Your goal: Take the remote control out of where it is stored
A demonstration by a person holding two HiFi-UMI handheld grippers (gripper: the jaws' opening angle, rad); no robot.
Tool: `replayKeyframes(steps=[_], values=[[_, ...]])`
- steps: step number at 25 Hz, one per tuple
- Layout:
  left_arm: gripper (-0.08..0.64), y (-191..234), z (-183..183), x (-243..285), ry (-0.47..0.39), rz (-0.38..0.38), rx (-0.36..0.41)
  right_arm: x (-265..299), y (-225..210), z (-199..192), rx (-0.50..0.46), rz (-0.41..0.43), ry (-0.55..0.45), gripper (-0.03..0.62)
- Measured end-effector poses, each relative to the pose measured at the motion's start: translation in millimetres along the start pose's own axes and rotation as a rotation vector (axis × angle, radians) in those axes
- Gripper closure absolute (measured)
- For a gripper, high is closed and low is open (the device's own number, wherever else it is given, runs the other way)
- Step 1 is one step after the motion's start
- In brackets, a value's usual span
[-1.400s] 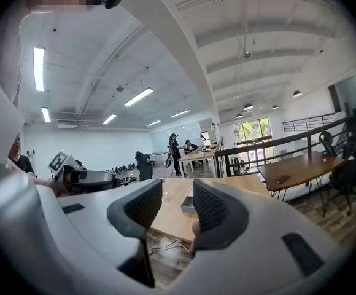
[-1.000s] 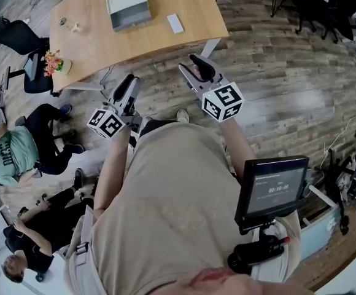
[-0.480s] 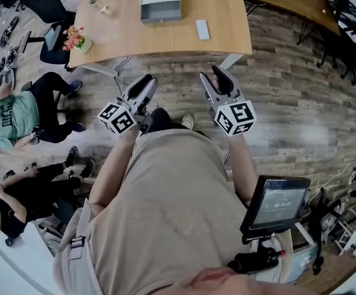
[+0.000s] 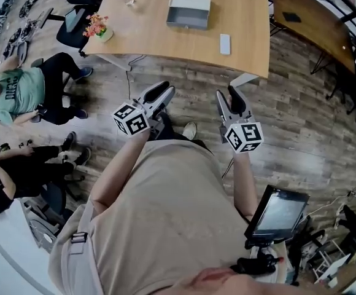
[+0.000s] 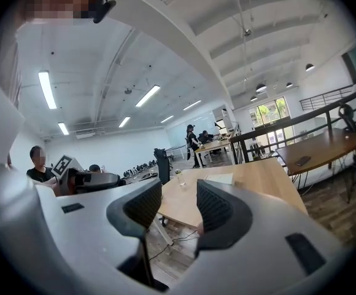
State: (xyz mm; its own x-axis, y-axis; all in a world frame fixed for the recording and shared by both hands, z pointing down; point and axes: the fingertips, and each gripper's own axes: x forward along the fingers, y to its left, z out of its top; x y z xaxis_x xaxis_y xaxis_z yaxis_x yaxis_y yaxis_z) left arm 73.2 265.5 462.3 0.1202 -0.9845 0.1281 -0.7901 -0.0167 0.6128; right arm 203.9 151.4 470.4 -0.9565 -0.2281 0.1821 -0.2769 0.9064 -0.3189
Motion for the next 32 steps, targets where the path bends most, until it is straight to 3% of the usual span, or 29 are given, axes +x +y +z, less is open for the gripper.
replayKeyframes(steps=[7,22,32], values=[[0.442,26.6,17.7,-3.4,-0.016,0.008,-0.018,28.8,-14.8,-11.5,0.005,-0.037,0.055,0.425],[0.442,105.4,85.6,8.5,-0.042,-0.010,-0.026,150.9,18.8,22.2,-0.025,0.007,0.072,0.425],[0.442,159.4,134.4,21.3,-0.052,-0.049,-0.016,219.1,24.9,53.1,-0.073,-0.011,0.062,0.425]])
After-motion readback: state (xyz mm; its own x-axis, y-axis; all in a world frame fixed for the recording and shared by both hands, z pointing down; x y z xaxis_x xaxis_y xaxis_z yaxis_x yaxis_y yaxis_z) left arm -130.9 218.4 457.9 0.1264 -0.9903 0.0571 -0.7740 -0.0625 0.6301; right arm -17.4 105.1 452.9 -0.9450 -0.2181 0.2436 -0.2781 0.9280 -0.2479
